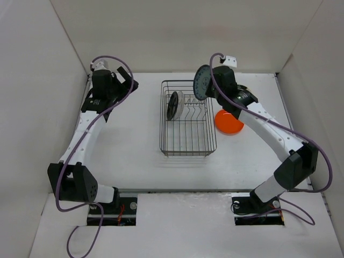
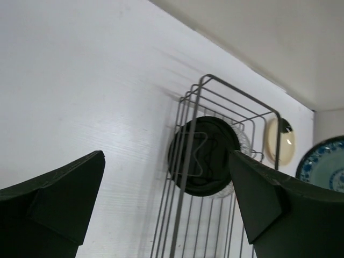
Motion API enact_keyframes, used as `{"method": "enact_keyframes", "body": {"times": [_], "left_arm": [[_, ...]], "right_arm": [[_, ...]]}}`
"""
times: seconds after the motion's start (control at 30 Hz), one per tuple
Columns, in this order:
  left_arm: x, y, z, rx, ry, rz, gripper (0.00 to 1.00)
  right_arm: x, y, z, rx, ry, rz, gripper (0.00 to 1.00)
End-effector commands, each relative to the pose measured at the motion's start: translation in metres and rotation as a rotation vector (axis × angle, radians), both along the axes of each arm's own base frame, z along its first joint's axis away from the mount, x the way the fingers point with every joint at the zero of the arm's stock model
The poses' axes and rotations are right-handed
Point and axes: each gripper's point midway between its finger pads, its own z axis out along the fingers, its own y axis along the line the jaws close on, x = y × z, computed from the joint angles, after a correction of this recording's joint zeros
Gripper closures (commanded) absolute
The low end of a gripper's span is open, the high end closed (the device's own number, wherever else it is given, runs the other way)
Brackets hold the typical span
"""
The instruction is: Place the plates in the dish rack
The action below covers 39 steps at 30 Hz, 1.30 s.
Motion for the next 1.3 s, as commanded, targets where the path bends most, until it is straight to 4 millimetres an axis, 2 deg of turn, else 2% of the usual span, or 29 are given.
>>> {"method": "enact_keyframes", "body": {"times": [0.0, 0.07, 0.13, 0.2, 0.23, 0.27, 0.33, 0.4, 0.43, 0.5, 0.6, 0.7, 0.8, 0.83, 0.87, 1.0, 1.2, 1.23, 1.27], "left_arm": [[-0.009, 0.028, -0.019, 0.117, 0.091, 0.105, 0.00], [-0.010, 0.028, -0.021, 0.117, 0.090, 0.105, 0.00], [-0.011, 0.026, -0.026, 0.104, 0.097, 0.099, 0.00], [-0.013, 0.025, -0.041, 0.101, 0.133, 0.102, 0.00], [-0.013, 0.025, -0.041, 0.093, 0.134, 0.106, 0.00], [-0.015, 0.025, -0.048, 0.095, 0.149, 0.106, 0.00], [-0.015, 0.025, -0.045, 0.083, 0.126, 0.111, 0.00], [-0.019, 0.026, -0.041, 0.081, 0.114, 0.112, 0.00], [-0.019, 0.026, -0.041, 0.081, 0.114, 0.112, 0.00], [-0.020, 0.029, -0.037, 0.089, 0.103, 0.130, 0.00], [-0.023, 0.030, -0.034, 0.087, 0.093, 0.130, 0.00], [-0.022, 0.029, -0.032, 0.085, 0.084, 0.130, 0.00], [-0.022, 0.029, -0.032, 0.085, 0.084, 0.130, 0.00], [-0.022, 0.029, -0.032, 0.085, 0.084, 0.130, 0.00], [-0.022, 0.029, -0.032, 0.085, 0.084, 0.130, 0.00], [-0.022, 0.028, -0.032, 0.081, 0.085, 0.122, 0.00], [-0.023, 0.028, -0.028, 0.080, 0.076, 0.123, 0.00], [-0.023, 0.028, -0.028, 0.080, 0.076, 0.123, 0.00], [-0.023, 0.028, -0.028, 0.080, 0.076, 0.123, 0.00]], "right_arm": [[-0.006, -0.036, -0.013, -0.098, 0.044, -0.190, 1.00], [-0.004, -0.031, -0.020, -0.082, 0.059, -0.182, 1.00], [0.000, -0.021, -0.036, -0.096, 0.086, -0.162, 1.00], [0.005, -0.014, -0.039, -0.083, 0.096, -0.148, 1.00], [0.006, -0.007, -0.039, -0.086, 0.099, -0.137, 1.00], [0.008, -0.004, -0.050, -0.086, 0.120, -0.133, 1.00], [0.007, 0.006, -0.049, -0.076, 0.117, -0.119, 1.00], [0.012, 0.010, -0.061, -0.078, 0.133, -0.124, 1.00], [0.011, 0.015, -0.057, -0.072, 0.125, -0.115, 1.00], [0.012, 0.024, -0.065, -0.072, 0.141, -0.100, 1.00], [0.016, 0.027, -0.073, -0.081, 0.153, -0.100, 1.00], [0.015, 0.038, -0.069, -0.066, 0.144, -0.087, 1.00], [0.015, 0.036, -0.066, -0.071, 0.140, -0.097, 1.00], [0.016, 0.037, -0.071, -0.078, 0.148, -0.097, 1.00], [0.018, 0.038, -0.066, -0.070, 0.139, -0.097, 1.00], [0.019, 0.045, -0.087, -0.102, 0.176, -0.089, 1.00], [0.021, 0.048, -0.099, -0.123, 0.193, -0.101, 1.00], [0.022, 0.049, -0.095, -0.117, 0.185, -0.101, 1.00], [0.021, 0.049, -0.101, -0.128, 0.199, -0.101, 1.00]]}}
